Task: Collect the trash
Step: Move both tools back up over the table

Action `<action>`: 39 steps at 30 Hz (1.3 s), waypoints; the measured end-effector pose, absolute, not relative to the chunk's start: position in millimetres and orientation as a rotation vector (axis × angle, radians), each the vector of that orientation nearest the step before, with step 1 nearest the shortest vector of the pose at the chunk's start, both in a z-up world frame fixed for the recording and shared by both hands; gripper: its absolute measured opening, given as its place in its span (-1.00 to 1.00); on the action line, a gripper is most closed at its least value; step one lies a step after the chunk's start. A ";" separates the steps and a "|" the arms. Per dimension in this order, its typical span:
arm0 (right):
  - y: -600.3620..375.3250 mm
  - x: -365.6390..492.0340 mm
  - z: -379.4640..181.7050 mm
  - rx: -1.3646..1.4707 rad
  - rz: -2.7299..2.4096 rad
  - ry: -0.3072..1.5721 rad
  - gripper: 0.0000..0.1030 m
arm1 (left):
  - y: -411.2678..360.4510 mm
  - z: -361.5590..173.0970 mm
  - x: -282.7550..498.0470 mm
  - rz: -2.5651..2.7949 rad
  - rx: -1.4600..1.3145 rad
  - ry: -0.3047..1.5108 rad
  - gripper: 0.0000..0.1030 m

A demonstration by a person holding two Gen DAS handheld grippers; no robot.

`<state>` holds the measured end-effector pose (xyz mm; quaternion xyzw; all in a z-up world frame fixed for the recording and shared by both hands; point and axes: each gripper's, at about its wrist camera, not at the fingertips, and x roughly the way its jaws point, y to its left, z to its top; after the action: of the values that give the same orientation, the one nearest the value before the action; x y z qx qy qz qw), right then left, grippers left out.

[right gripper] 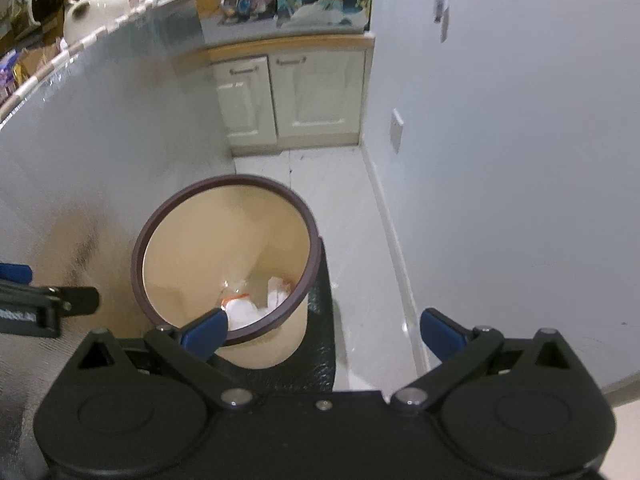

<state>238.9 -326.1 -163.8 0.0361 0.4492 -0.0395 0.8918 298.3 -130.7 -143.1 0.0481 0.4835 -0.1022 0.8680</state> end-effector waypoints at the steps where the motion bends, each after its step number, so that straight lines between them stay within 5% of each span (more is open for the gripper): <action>1: -327.9 234.2 -160.4 0.077 -0.084 0.920 1.00 | -129.8 -136.6 292.9 -0.221 0.098 0.994 1.00; 19: -317.8 163.4 -59.5 0.092 -0.020 0.595 1.00 | -86.8 -12.8 213.5 -0.361 0.055 0.607 1.00; 39: -213.9 182.5 34.1 -0.016 0.248 0.324 1.00 | 59.5 105.7 169.2 -0.234 0.042 0.324 1.00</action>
<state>182.5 -213.9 34.1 -0.0079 0.1607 0.1234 0.9792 169.2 59.5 105.7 0.0210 0.1608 -0.1162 0.9799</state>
